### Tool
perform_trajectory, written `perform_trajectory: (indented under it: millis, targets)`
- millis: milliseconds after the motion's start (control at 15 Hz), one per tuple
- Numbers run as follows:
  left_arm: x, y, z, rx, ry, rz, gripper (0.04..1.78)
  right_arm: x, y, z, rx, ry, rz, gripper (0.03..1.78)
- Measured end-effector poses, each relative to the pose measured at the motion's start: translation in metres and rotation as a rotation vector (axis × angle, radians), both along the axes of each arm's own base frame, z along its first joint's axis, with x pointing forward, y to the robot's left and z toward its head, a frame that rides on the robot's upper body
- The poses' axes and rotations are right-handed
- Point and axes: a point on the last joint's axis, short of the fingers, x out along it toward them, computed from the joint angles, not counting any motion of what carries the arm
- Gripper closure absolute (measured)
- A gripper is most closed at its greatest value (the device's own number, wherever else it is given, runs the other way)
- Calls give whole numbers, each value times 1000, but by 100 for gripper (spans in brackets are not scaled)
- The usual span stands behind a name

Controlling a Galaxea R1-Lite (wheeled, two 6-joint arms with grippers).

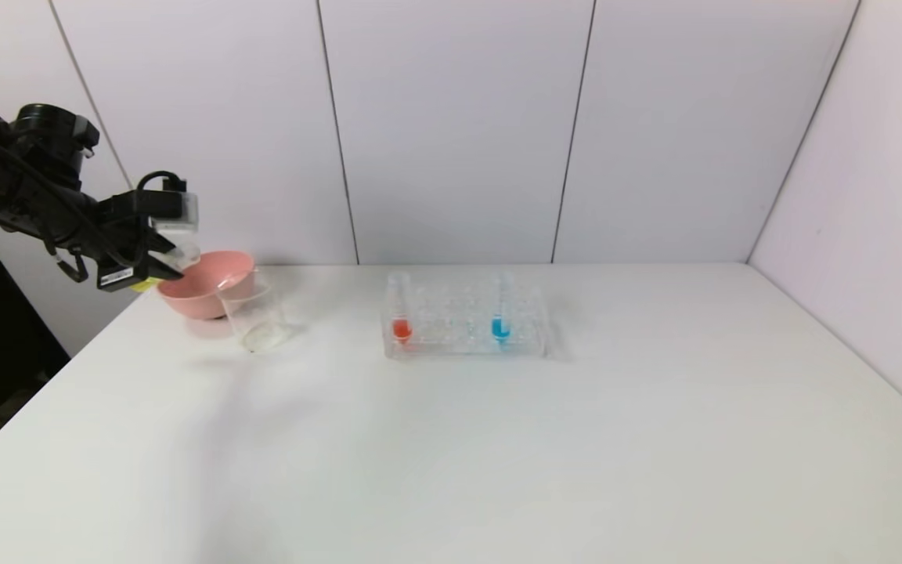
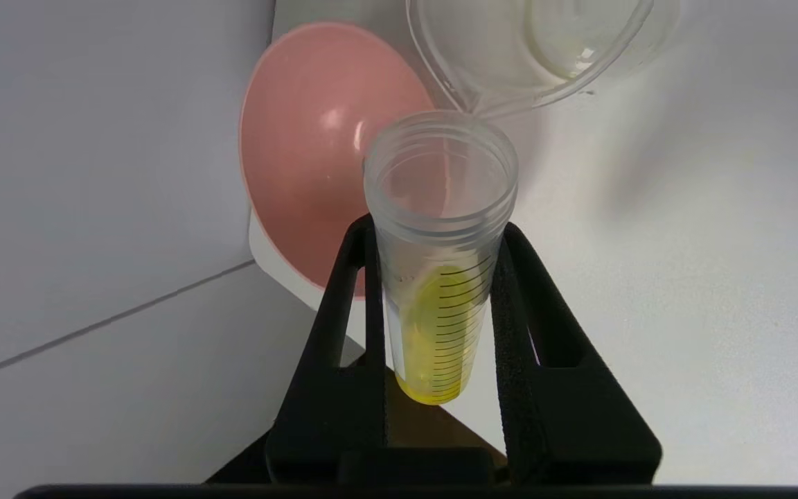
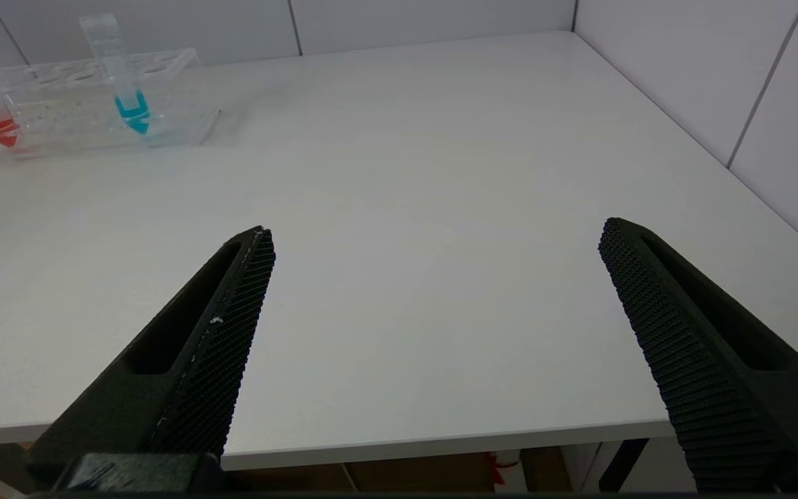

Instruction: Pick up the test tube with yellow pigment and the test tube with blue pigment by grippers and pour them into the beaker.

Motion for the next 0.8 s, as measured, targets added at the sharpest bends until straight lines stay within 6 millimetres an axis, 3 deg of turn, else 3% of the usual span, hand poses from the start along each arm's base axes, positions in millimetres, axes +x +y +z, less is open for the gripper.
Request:
perform_trajectory:
  millis: [800]
  targets:
    - [8,-15,-2,43,-19,-23,137,0,0,0,0,0,0,10]
